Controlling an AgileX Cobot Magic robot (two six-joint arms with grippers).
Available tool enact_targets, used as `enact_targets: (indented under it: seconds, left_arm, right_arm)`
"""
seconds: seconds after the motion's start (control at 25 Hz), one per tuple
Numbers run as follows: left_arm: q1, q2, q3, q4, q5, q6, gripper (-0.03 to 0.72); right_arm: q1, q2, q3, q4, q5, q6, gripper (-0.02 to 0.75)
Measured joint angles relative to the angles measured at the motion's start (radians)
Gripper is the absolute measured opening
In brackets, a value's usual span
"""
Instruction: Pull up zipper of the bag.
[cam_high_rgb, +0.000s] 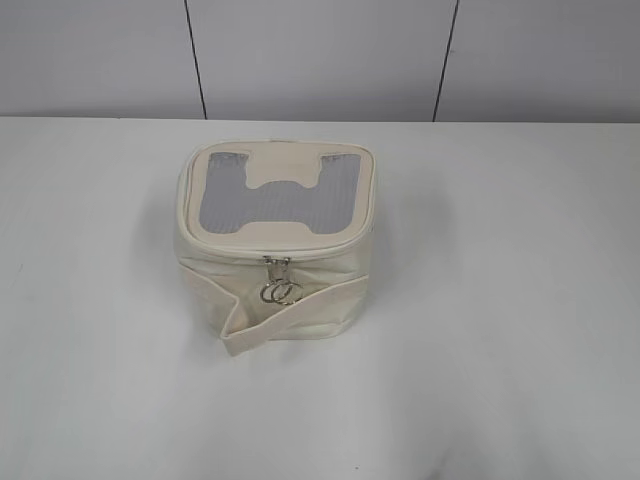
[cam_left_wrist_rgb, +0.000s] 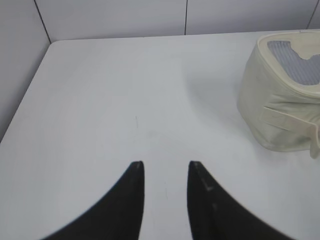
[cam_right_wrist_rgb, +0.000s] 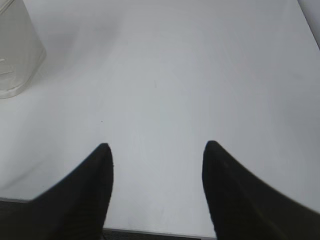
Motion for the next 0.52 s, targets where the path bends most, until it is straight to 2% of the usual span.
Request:
enact_targets:
  seconds: [0.52]
  left_arm:
    - [0.000, 0.000, 0.000, 0.000, 0.000, 0.000, 0.227]
  right_arm:
    - [0.000, 0.000, 0.000, 0.001, 0.000, 0.000, 0.452]
